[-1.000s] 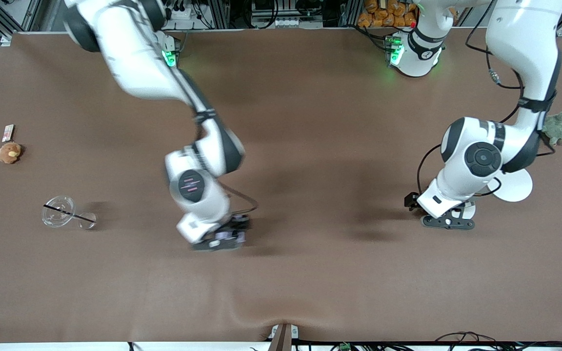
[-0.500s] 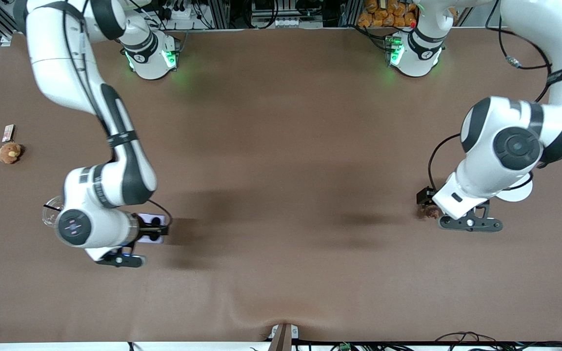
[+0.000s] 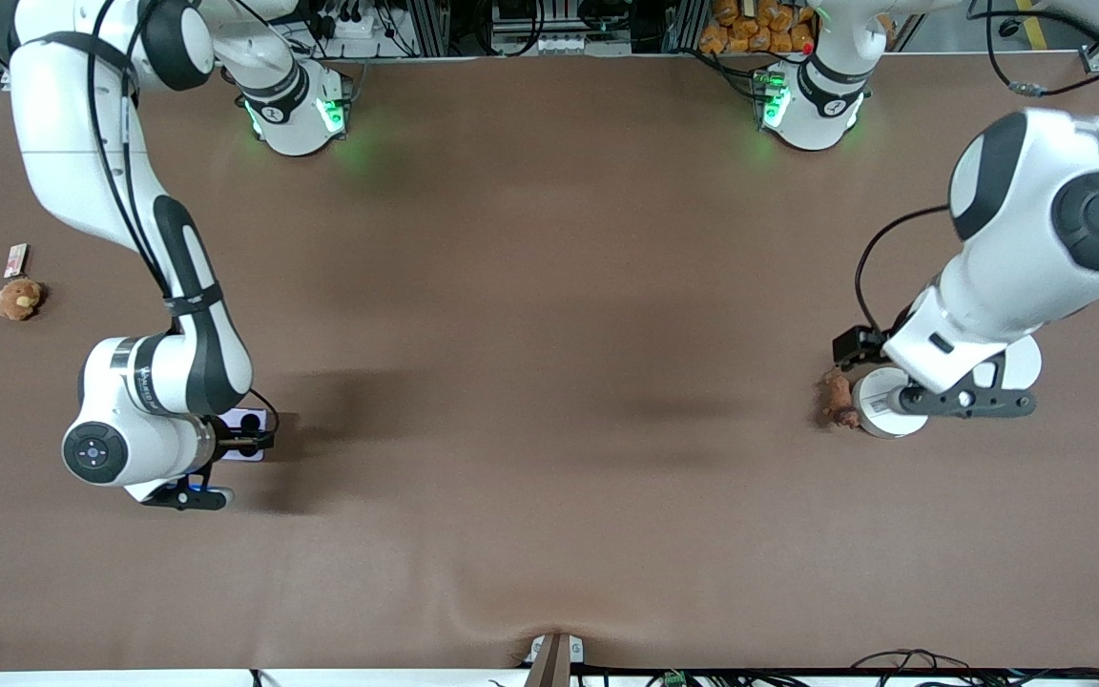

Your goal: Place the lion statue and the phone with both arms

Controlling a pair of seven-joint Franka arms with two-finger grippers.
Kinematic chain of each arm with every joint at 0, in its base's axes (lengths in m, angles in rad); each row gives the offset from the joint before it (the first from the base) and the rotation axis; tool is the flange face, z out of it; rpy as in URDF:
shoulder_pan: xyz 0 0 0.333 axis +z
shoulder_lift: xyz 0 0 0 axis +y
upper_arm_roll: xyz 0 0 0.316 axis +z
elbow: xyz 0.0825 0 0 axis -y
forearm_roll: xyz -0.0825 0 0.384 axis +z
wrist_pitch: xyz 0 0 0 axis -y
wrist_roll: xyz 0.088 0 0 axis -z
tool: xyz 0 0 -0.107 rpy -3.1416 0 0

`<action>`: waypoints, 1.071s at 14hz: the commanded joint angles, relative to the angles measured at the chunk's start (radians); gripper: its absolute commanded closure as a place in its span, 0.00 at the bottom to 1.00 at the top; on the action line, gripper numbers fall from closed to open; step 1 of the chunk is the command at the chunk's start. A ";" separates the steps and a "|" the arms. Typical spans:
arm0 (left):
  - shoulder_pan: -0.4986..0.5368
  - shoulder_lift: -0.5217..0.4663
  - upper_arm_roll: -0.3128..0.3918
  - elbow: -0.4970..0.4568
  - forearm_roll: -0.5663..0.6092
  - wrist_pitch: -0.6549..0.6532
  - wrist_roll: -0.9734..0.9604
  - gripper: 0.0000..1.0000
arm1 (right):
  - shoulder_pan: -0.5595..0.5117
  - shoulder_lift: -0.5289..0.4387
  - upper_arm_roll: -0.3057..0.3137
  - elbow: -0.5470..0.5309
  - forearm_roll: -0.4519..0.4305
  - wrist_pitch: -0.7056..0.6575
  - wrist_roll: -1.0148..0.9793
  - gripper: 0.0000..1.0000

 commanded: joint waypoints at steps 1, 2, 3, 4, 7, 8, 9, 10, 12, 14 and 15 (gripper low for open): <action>0.005 -0.077 -0.007 -0.004 -0.019 -0.087 0.008 0.00 | -0.045 -0.024 0.019 -0.032 -0.021 0.012 -0.053 0.78; 0.006 -0.097 -0.009 -0.006 -0.019 -0.093 0.008 0.00 | -0.052 -0.024 0.019 -0.032 -0.022 0.012 -0.073 0.34; 0.003 -0.113 -0.009 -0.006 -0.024 -0.115 0.011 0.00 | -0.053 -0.024 0.019 -0.031 -0.026 0.015 -0.082 0.00; 0.002 -0.129 -0.010 -0.009 -0.024 -0.130 0.012 0.00 | -0.047 -0.025 0.019 -0.026 -0.027 0.015 -0.084 0.00; 0.005 -0.176 -0.036 -0.012 -0.025 -0.216 0.010 0.00 | -0.049 -0.094 0.021 -0.009 -0.026 0.003 -0.102 0.00; 0.003 -0.180 -0.036 -0.018 -0.025 -0.222 0.007 0.00 | -0.049 -0.152 0.021 -0.012 -0.024 -0.015 -0.137 0.00; 0.003 -0.184 -0.042 -0.023 -0.025 -0.228 0.007 0.00 | -0.047 -0.204 0.021 -0.012 -0.024 -0.035 -0.154 0.00; 0.003 -0.190 -0.054 -0.024 -0.025 -0.228 0.001 0.00 | -0.050 -0.262 0.021 -0.017 -0.023 -0.041 -0.157 0.00; 0.006 -0.193 -0.076 -0.021 -0.059 -0.228 -0.005 0.00 | -0.067 -0.380 0.024 -0.020 -0.012 -0.096 -0.194 0.00; 0.015 -0.209 -0.073 -0.023 -0.062 -0.228 0.010 0.00 | -0.064 -0.495 0.024 -0.020 -0.010 -0.228 -0.193 0.00; 0.029 -0.215 -0.075 -0.030 -0.062 -0.228 0.012 0.00 | -0.065 -0.549 0.024 -0.020 -0.003 -0.280 -0.190 0.00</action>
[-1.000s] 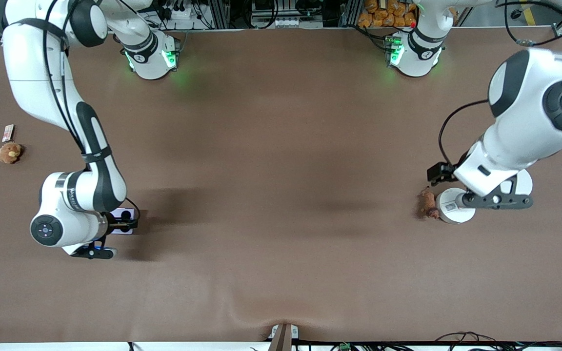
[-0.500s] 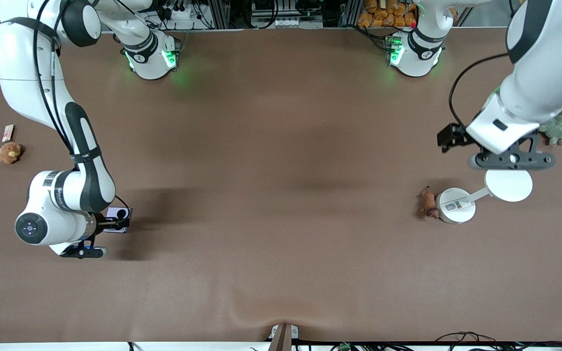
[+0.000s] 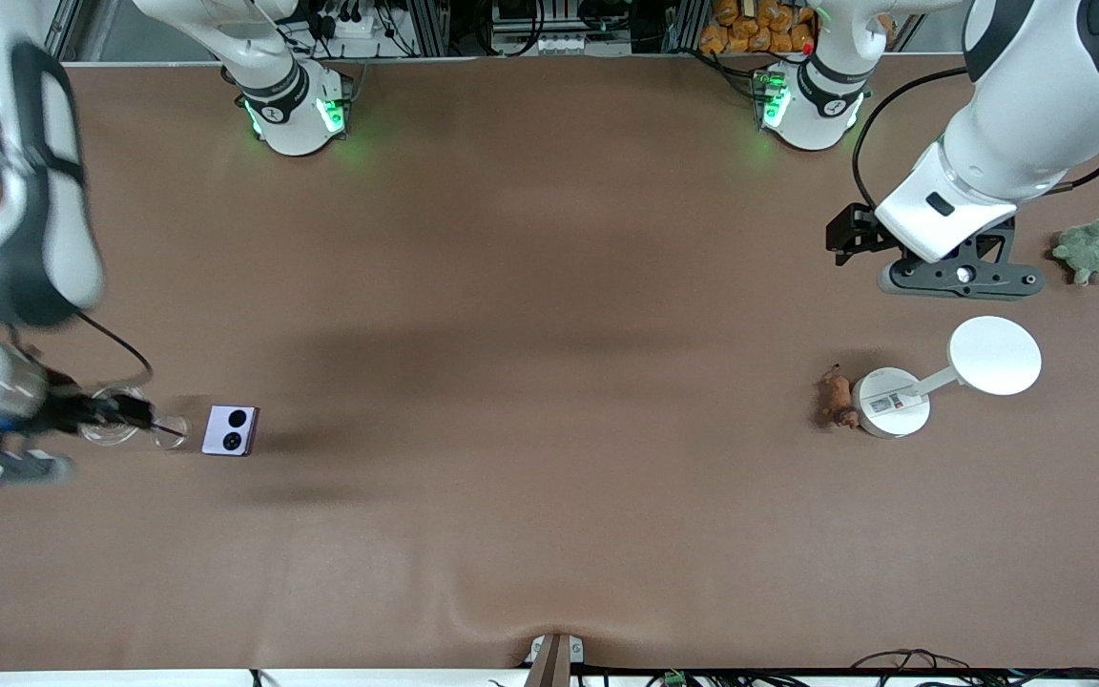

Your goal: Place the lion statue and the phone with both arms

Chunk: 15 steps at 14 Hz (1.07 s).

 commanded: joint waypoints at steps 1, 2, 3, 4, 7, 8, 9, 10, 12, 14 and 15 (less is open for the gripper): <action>0.038 -0.062 -0.004 -0.053 -0.021 0.006 0.012 0.00 | -0.023 -0.170 0.019 -0.064 0.017 -0.100 -0.011 0.00; 0.053 -0.094 -0.004 -0.109 -0.020 0.050 0.013 0.00 | -0.023 -0.221 0.014 -0.087 0.024 -0.116 -0.008 0.00; 0.082 -0.142 -0.004 -0.183 -0.018 0.116 0.019 0.00 | -0.021 -0.280 0.013 -0.136 0.026 -0.120 0.008 0.00; 0.099 -0.172 -0.004 -0.232 -0.021 0.168 0.048 0.00 | -0.020 -0.337 0.008 -0.189 0.027 -0.116 0.028 0.00; 0.124 -0.177 0.008 -0.211 -0.018 0.172 0.091 0.00 | -0.004 -0.428 0.008 -0.276 0.028 -0.133 0.117 0.00; 0.147 -0.180 0.015 -0.199 -0.018 0.170 0.131 0.00 | -0.003 -0.428 0.008 -0.268 0.028 -0.162 0.121 0.00; 0.154 -0.188 0.015 -0.190 -0.021 0.169 0.160 0.00 | -0.004 -0.428 0.009 -0.264 0.028 -0.174 0.121 0.00; 0.157 -0.202 0.016 -0.181 -0.021 0.167 0.165 0.00 | -0.007 -0.428 0.011 -0.263 0.028 -0.174 0.119 0.00; 0.158 -0.214 0.016 -0.149 -0.032 0.146 0.159 0.00 | -0.006 -0.427 0.011 -0.256 0.028 -0.176 0.118 0.00; 0.158 -0.206 0.016 -0.107 -0.033 0.083 0.165 0.00 | -0.004 -0.425 0.014 -0.251 0.026 -0.197 0.111 0.00; 0.158 -0.206 0.016 -0.105 -0.055 0.074 0.164 0.00 | -0.004 -0.424 0.014 -0.250 0.027 -0.202 0.110 0.00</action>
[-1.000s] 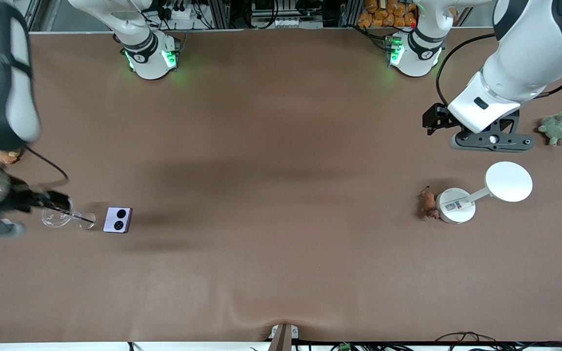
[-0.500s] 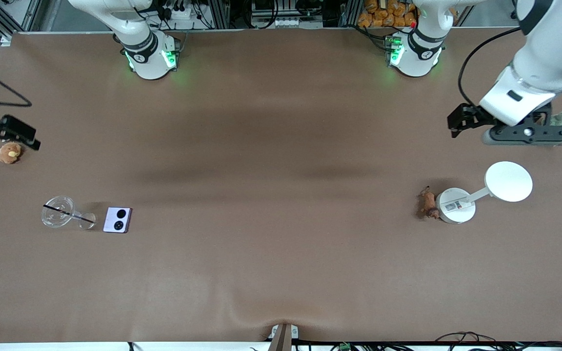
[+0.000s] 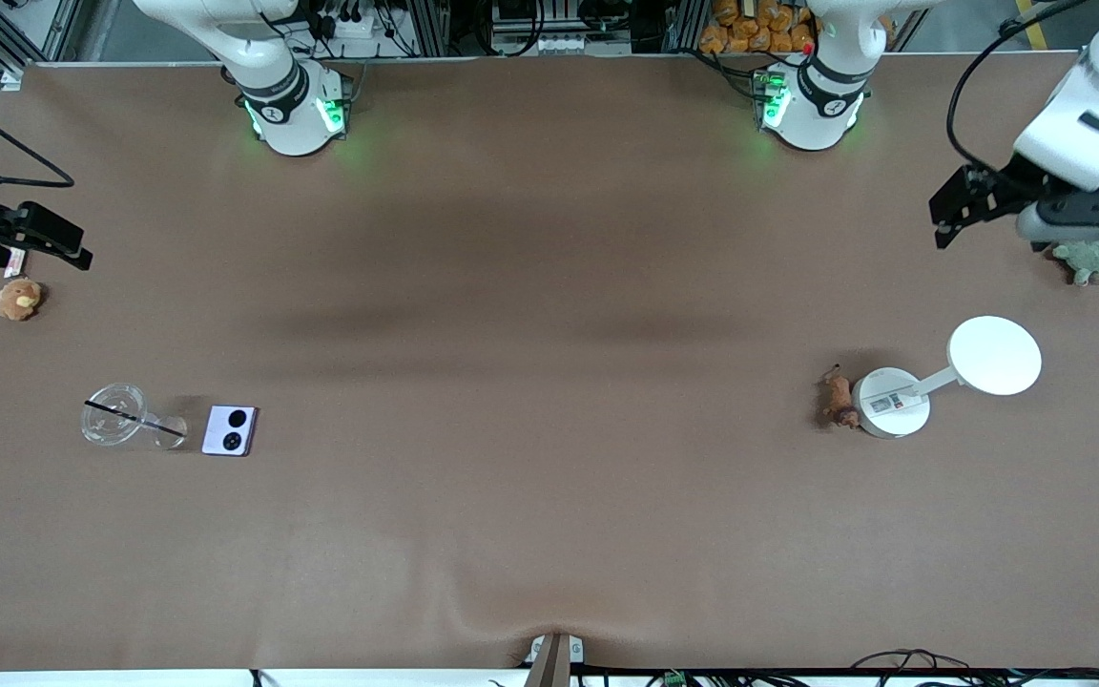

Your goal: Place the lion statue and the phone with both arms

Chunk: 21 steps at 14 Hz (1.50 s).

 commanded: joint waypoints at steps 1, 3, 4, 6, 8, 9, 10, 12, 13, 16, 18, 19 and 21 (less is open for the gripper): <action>0.009 -0.003 -0.003 0.025 -0.071 -0.051 0.021 0.00 | -0.002 -0.014 0.006 -0.013 0.013 -0.013 0.008 0.00; 0.021 -0.003 0.011 0.031 -0.109 -0.093 0.021 0.00 | -0.002 -0.013 0.006 -0.010 0.013 -0.004 0.008 0.00; 0.030 -0.003 0.022 0.031 -0.137 -0.104 0.023 0.00 | -0.001 -0.013 0.008 0.000 0.013 -0.004 0.008 0.00; 0.044 -0.002 0.053 0.031 -0.214 -0.107 0.011 0.00 | 0.007 -0.013 0.008 0.004 0.013 -0.021 0.014 0.00; 0.050 0.000 0.060 0.033 -0.207 -0.114 0.012 0.00 | 0.008 -0.014 0.008 0.008 0.013 -0.030 0.017 0.00; 0.049 0.003 0.059 0.036 -0.205 -0.114 0.009 0.00 | 0.008 -0.014 0.008 0.011 0.013 -0.030 0.017 0.00; 0.046 0.009 0.057 0.039 -0.202 -0.114 0.006 0.00 | 0.007 -0.010 0.006 0.022 0.013 -0.029 0.019 0.00; 0.044 0.009 0.048 0.044 -0.141 -0.114 0.003 0.00 | 0.007 -0.005 0.006 0.033 0.013 -0.032 0.019 0.00; 0.044 0.009 0.045 0.048 -0.114 -0.114 -0.003 0.00 | 0.007 -0.005 0.006 0.036 0.013 -0.030 0.019 0.00; 0.044 0.003 0.043 0.048 -0.087 -0.133 -0.044 0.00 | 0.008 -0.005 0.006 0.037 0.013 -0.032 0.016 0.00; 0.037 0.003 0.040 0.047 -0.032 -0.134 -0.045 0.00 | 0.008 -0.005 0.006 0.037 0.013 -0.032 0.016 0.00; 0.038 0.006 0.037 0.048 -0.027 -0.134 -0.043 0.00 | 0.008 -0.005 0.006 0.039 0.013 -0.032 0.016 0.00; 0.037 0.011 0.037 0.054 -0.027 -0.136 -0.043 0.00 | 0.007 -0.005 0.006 0.040 0.011 -0.032 0.016 0.00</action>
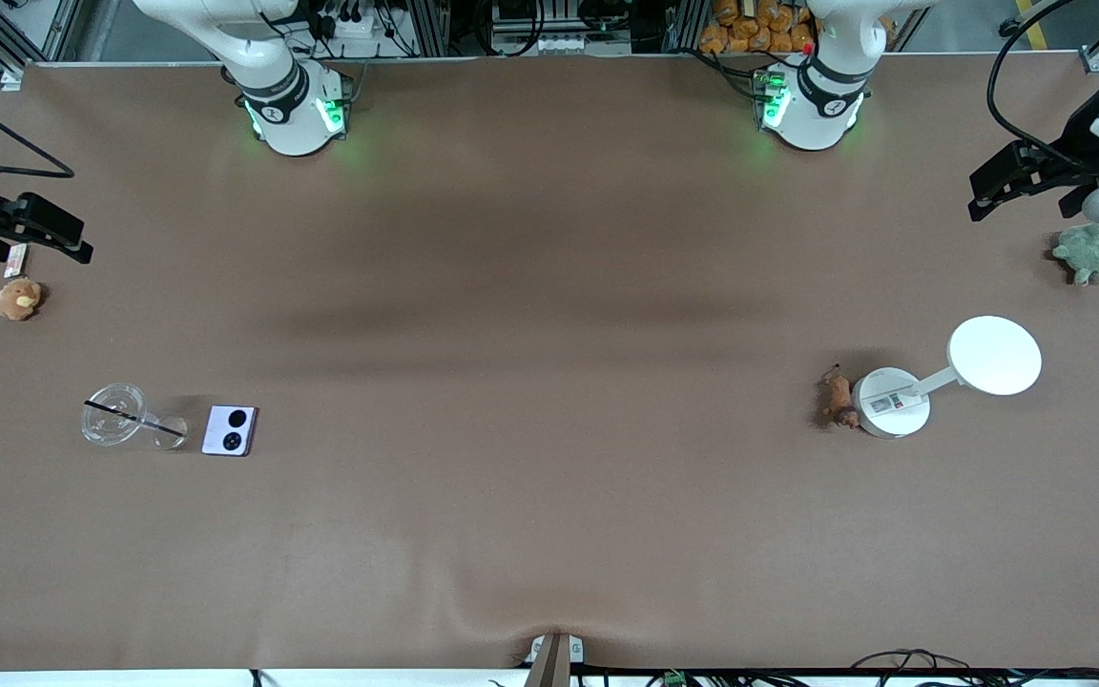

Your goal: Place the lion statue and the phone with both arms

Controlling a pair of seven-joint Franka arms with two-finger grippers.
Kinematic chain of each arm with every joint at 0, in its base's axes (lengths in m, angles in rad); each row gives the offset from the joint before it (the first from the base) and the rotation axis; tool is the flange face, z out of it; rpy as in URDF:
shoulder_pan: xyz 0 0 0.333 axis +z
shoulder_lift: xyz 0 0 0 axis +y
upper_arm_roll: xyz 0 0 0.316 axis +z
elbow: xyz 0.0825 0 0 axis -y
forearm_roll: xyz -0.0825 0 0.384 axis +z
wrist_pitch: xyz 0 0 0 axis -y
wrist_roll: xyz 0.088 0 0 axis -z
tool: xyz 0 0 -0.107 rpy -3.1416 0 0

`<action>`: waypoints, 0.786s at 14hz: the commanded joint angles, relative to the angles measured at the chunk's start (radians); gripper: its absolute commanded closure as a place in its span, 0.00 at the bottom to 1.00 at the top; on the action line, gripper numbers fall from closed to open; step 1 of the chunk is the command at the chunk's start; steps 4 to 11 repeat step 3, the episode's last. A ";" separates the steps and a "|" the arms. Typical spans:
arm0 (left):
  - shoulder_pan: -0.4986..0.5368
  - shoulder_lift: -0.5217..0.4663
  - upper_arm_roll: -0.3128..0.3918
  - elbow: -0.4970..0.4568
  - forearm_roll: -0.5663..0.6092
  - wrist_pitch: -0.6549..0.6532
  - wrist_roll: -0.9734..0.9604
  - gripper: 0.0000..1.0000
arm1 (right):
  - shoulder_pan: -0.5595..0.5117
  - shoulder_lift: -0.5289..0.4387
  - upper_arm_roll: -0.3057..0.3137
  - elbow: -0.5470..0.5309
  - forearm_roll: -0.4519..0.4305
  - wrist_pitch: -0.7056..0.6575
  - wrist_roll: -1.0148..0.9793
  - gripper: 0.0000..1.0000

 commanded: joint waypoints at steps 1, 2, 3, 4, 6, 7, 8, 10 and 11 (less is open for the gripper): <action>-0.004 0.011 -0.007 0.030 0.024 -0.023 -0.017 0.00 | 0.004 -0.005 -0.002 0.012 0.009 -0.018 0.009 0.00; -0.004 0.011 -0.007 0.030 0.025 -0.023 -0.017 0.00 | 0.005 -0.005 -0.002 0.012 0.009 -0.028 0.015 0.00; -0.004 0.012 -0.007 0.030 0.024 -0.023 -0.017 0.00 | 0.005 -0.005 -0.002 0.013 0.009 -0.029 0.017 0.00; -0.004 0.012 -0.007 0.030 0.024 -0.023 -0.017 0.00 | 0.005 -0.005 -0.002 0.013 0.009 -0.029 0.017 0.00; -0.004 0.012 -0.007 0.030 0.024 -0.023 -0.017 0.00 | 0.005 -0.005 -0.002 0.013 0.009 -0.029 0.017 0.00; -0.004 0.012 -0.007 0.030 0.024 -0.023 -0.017 0.00 | 0.005 -0.005 -0.002 0.013 0.009 -0.029 0.017 0.00; -0.004 0.012 -0.007 0.030 0.024 -0.023 -0.017 0.00 | 0.005 -0.005 -0.002 0.013 0.009 -0.029 0.017 0.00; -0.004 0.012 -0.007 0.030 0.024 -0.023 -0.017 0.00 | 0.005 -0.005 -0.002 0.013 0.009 -0.029 0.017 0.00; -0.004 0.012 -0.007 0.030 0.024 -0.023 -0.017 0.00 | 0.005 -0.005 -0.002 0.013 0.009 -0.029 0.017 0.00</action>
